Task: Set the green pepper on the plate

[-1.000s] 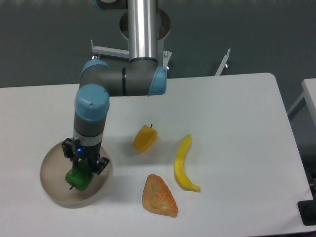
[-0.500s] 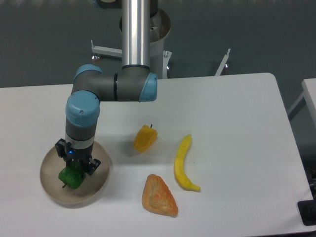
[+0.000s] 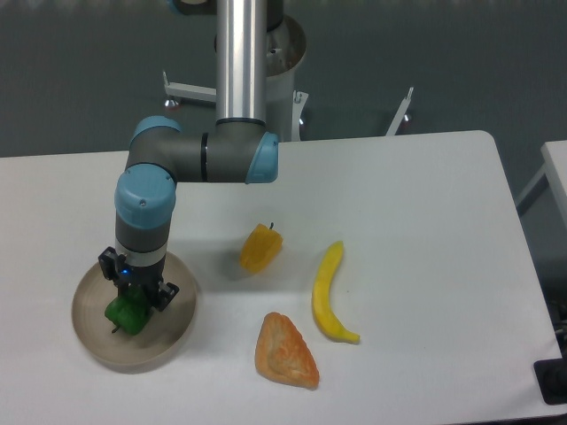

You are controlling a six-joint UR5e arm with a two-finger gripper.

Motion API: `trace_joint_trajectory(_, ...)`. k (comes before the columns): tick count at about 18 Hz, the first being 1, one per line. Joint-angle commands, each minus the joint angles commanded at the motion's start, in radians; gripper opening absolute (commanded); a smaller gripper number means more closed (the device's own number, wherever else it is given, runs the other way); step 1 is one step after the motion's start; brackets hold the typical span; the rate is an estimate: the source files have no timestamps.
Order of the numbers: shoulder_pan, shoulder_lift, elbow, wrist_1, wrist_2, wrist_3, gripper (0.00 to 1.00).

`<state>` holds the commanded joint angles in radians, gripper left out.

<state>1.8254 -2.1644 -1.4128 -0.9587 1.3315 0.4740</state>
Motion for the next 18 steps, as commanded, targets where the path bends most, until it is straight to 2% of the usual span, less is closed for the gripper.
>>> trace_joint_trajectory(2,0.0,0.0,0.0,0.0,0.0,0.002,0.42)
trace_joint_trajectory(8,0.002,0.008,0.003,0.0,0.0,0.006,0.76)
trace_joint_trajectory(11,0.003,0.015,0.012,0.0,0.0,0.008,0.88)
trace_joint_trajectory(15,0.034,0.037,0.021,-0.002,0.002,0.023,0.95)
trace_joint_trajectory(18,0.093,0.055,0.043,-0.008,0.02,0.08,0.95)
